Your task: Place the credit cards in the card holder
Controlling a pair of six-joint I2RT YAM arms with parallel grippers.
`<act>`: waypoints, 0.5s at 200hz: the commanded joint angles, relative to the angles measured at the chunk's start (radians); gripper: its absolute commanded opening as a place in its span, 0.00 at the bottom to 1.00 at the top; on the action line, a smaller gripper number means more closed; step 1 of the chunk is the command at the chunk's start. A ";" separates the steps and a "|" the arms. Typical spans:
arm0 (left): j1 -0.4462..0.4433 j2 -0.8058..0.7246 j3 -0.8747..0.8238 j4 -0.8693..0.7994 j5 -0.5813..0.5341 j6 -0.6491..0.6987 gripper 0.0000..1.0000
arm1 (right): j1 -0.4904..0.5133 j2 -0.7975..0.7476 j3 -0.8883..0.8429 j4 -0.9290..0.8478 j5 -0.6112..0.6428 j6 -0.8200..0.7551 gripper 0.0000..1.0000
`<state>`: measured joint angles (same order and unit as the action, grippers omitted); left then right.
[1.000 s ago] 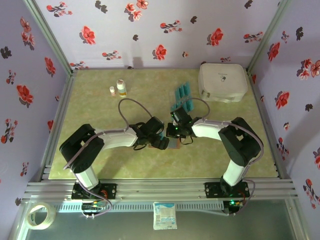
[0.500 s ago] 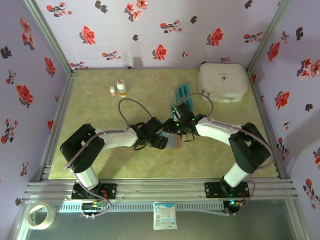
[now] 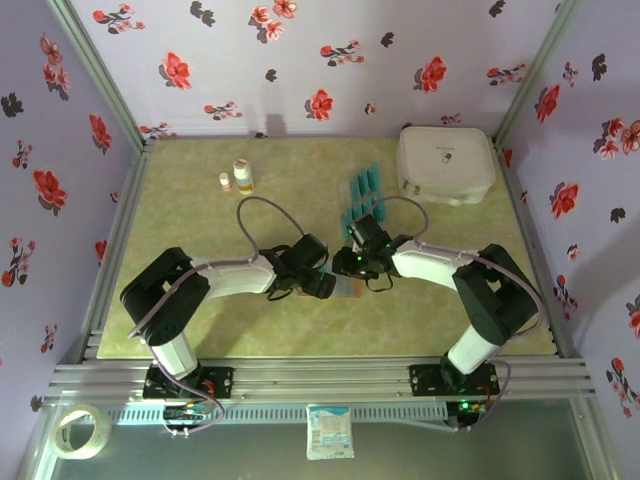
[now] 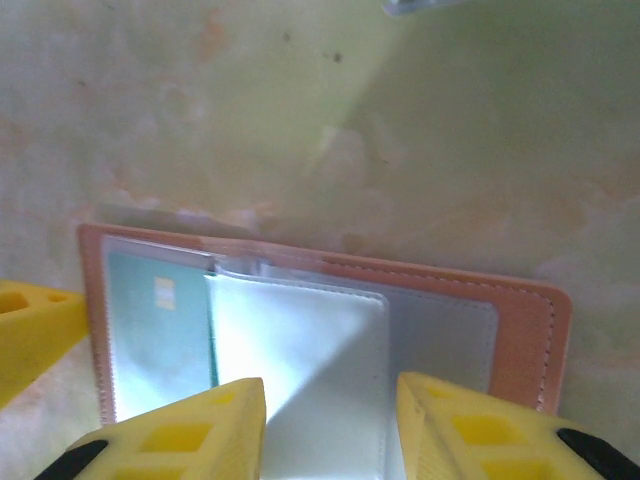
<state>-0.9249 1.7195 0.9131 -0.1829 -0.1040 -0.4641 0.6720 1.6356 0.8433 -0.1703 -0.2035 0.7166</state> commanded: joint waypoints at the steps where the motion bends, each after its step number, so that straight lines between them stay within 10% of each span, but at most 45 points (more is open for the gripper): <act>1: -0.019 0.034 -0.006 0.015 0.051 0.003 0.91 | -0.005 0.030 -0.010 0.045 -0.006 0.020 0.38; 100: -0.014 -0.022 -0.007 0.010 0.037 0.005 1.00 | 0.025 -0.021 0.025 0.058 -0.078 0.039 0.33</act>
<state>-0.9279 1.7184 0.9131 -0.1795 -0.1001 -0.4629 0.6785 1.6604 0.8406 -0.1169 -0.2489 0.7341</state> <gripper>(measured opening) 0.985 0.329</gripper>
